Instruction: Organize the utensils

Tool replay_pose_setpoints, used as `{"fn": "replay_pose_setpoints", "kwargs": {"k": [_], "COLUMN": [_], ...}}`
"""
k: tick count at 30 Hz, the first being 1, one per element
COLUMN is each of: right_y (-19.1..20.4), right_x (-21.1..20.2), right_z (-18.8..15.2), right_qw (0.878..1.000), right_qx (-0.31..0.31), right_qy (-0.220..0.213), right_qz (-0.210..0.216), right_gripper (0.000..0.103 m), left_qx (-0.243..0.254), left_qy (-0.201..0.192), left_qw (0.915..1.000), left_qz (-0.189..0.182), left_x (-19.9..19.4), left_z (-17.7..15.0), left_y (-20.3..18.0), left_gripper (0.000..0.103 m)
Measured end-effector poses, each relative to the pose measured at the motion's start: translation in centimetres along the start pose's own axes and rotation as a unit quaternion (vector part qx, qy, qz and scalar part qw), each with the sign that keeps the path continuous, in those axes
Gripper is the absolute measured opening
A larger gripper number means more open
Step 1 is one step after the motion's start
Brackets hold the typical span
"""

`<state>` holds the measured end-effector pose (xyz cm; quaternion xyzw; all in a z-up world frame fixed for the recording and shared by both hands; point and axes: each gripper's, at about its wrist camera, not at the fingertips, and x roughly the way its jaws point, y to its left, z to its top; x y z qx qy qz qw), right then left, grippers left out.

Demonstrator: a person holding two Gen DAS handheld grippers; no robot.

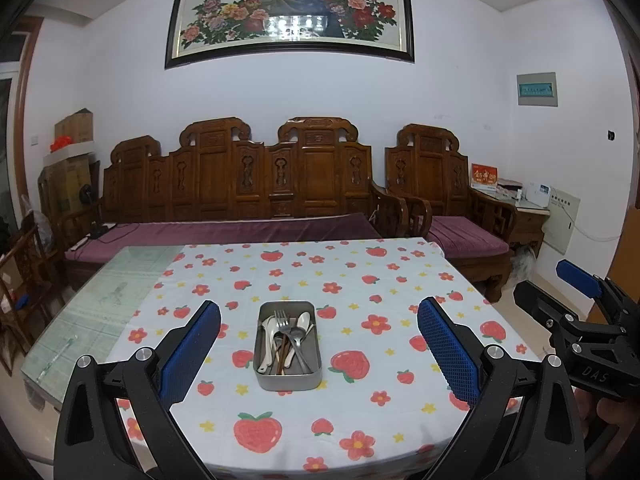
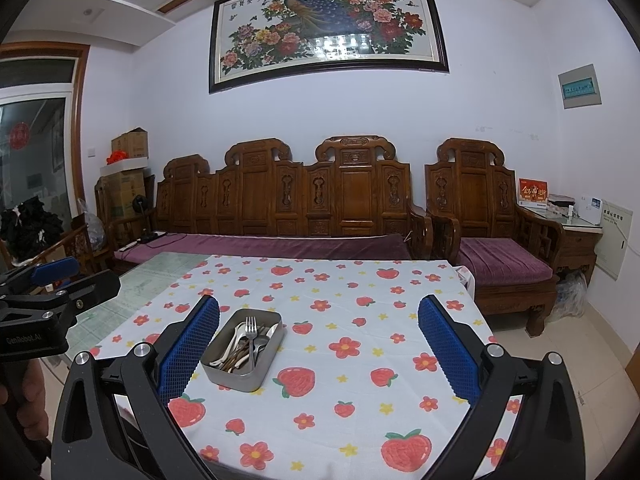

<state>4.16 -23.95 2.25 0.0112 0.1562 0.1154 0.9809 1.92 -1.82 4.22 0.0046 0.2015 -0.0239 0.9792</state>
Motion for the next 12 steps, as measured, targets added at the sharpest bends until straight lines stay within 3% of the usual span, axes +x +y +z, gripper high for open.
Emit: {"fn": "replay_pose_setpoints", "kwargs": {"k": [12], "right_y": [-0.01], "right_x": [-0.02], "right_z": [-0.07], "right_qw": [1.000], "right_qx": [0.000], "right_qy": [0.000], "right_qz": [-0.001], "right_gripper": [0.100], "left_qx": [0.002], "left_qy": [0.000], "left_qw": [1.0000], "left_qz": [-0.001], "left_x": [0.09], "left_z": [0.02], "left_y": [-0.23], "left_gripper": [0.095]}}
